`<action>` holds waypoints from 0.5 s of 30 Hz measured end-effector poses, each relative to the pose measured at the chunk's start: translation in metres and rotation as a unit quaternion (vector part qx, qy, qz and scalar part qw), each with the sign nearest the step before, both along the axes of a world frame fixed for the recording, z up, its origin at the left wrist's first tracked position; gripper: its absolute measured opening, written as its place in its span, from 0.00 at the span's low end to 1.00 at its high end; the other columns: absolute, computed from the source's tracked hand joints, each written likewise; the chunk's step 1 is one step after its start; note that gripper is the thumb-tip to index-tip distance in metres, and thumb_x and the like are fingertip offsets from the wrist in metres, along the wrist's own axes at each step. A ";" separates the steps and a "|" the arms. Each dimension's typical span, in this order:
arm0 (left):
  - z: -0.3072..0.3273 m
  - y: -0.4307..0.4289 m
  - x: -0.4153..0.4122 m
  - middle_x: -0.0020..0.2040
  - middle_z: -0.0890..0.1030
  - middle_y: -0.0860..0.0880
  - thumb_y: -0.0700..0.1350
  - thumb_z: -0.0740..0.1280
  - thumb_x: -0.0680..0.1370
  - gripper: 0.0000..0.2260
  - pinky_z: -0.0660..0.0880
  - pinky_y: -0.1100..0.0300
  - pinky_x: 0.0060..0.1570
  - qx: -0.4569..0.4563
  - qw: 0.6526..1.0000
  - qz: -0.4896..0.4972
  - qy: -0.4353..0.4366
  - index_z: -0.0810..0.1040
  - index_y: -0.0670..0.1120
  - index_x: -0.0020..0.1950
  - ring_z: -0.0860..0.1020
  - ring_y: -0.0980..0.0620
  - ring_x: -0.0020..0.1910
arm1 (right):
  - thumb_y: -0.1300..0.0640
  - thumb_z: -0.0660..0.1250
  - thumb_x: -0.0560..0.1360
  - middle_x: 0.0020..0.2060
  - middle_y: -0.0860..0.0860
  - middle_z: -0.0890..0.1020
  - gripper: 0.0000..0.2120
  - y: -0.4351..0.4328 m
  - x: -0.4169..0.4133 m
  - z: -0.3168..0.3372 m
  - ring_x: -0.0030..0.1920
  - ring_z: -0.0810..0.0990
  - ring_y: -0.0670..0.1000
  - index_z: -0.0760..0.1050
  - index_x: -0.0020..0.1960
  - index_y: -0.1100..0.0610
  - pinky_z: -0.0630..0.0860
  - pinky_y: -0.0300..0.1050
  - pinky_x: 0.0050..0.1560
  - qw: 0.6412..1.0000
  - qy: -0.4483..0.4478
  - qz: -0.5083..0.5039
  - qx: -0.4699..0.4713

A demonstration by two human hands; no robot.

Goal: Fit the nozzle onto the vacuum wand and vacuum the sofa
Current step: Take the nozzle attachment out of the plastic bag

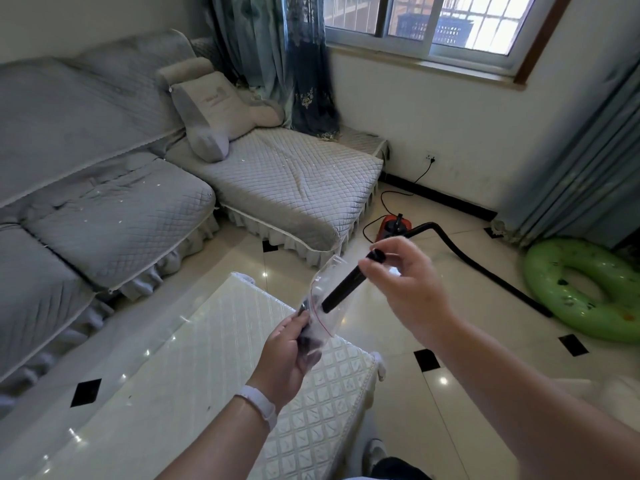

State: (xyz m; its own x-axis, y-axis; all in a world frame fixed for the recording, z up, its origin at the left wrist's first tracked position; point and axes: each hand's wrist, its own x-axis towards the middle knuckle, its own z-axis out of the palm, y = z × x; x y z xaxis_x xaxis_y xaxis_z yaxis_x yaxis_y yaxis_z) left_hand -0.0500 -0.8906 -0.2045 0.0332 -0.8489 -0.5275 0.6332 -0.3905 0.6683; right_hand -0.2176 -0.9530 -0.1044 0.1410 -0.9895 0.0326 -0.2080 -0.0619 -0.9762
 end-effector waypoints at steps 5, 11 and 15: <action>-0.001 -0.002 0.003 0.30 0.71 0.51 0.41 0.58 0.84 0.20 0.67 0.65 0.22 0.006 1.000 0.007 -0.019 0.84 0.49 0.38 0.69 0.56 0.25 | 0.61 0.66 0.73 0.33 0.52 0.81 0.04 -0.002 -0.004 0.025 0.39 0.78 0.58 0.72 0.46 0.57 0.78 0.60 0.49 0.987 -0.162 -0.017 0.012; -0.011 -0.007 0.004 0.38 0.75 0.49 0.47 0.65 0.82 0.07 0.73 0.61 0.31 0.042 0.999 0.006 -0.028 0.79 0.46 0.56 0.74 0.52 0.33 | 0.66 0.63 0.78 0.27 0.52 0.75 0.07 0.002 -0.003 0.005 0.26 0.72 0.50 0.74 0.45 0.56 0.71 0.44 0.27 0.997 -0.002 0.046 0.054; -0.006 -0.005 -0.003 0.39 0.80 0.51 0.49 0.64 0.82 0.11 0.74 0.61 0.31 0.029 0.999 -0.017 -0.038 0.80 0.44 0.59 0.77 0.54 0.33 | 0.60 0.67 0.75 0.33 0.50 0.78 0.06 0.006 0.004 -0.017 0.31 0.73 0.47 0.76 0.41 0.52 0.73 0.45 0.32 0.972 0.209 0.108 0.028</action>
State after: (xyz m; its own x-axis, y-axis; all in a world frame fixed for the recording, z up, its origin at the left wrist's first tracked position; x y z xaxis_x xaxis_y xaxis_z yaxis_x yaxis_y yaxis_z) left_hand -0.0528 -0.8955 -0.2109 0.0467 -0.8185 -0.5726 0.5675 -0.4500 0.6895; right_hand -0.2141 -0.9470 -0.1217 0.3342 -0.9341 -0.1257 -0.5748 -0.0964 -0.8126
